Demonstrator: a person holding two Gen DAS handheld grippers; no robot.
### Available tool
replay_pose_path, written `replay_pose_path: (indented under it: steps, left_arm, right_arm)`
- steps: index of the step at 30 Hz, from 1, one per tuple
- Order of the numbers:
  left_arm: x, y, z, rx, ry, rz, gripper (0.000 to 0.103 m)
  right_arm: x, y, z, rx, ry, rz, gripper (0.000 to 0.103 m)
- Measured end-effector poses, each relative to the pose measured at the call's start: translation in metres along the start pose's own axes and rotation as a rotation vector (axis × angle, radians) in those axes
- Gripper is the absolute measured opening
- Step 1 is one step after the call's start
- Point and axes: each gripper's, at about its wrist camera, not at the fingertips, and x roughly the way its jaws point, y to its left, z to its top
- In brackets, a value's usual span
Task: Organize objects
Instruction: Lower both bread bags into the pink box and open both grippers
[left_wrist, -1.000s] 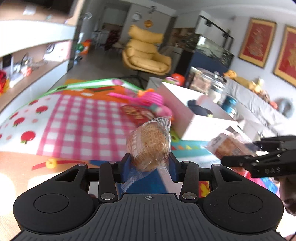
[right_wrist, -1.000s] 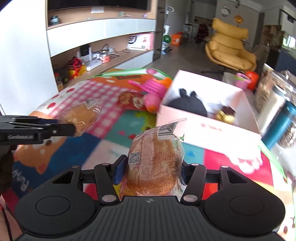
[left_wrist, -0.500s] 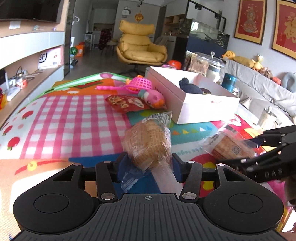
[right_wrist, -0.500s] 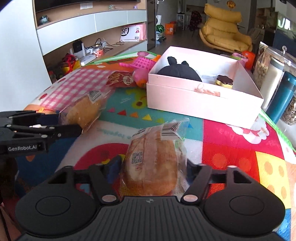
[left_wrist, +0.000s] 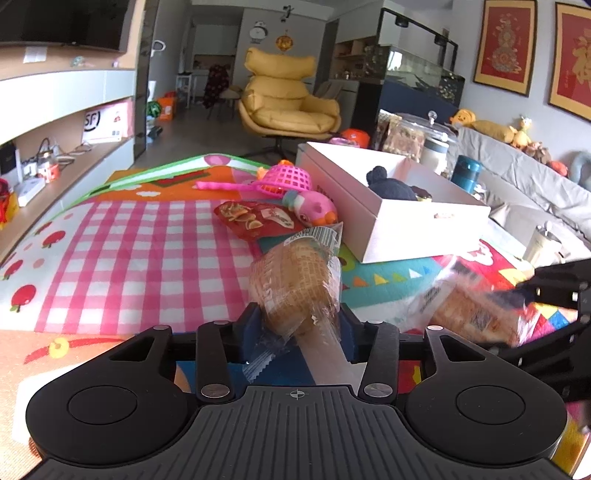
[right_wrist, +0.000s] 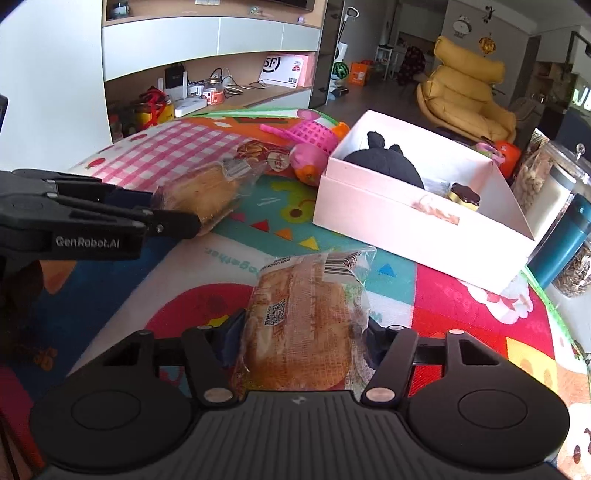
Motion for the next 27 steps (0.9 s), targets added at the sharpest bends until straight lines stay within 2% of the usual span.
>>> replay_pose_path:
  steps: [10, 14, 19, 22, 27]
  left_arm:
    - [-0.020, -0.024, 0.001, 0.056, 0.053, -0.067, 0.045]
    - [-0.027, -0.036, 0.013, 0.072, 0.041, -0.084, 0.045]
    - [-0.032, -0.044, 0.049, 0.056, -0.010, -0.111, 0.045]
    - [-0.027, -0.047, 0.079, 0.046, -0.051, -0.129, 0.045]
    - [0.009, -0.055, 0.130, -0.021, -0.110, -0.191, 0.045]
  right_arm:
    - [-0.032, -0.022, 0.010, 0.073, -0.083, -0.014, 0.061]
    - [-0.042, -0.034, 0.004, 0.098, -0.115, -0.023, 0.061]
    - [-0.049, -0.049, -0.002, 0.130, -0.157, -0.060, 0.061]
    - [-0.055, -0.057, -0.005, 0.160, -0.186, -0.053, 0.061]
    - [-0.060, -0.067, -0.008, 0.182, -0.227, -0.055, 0.061]
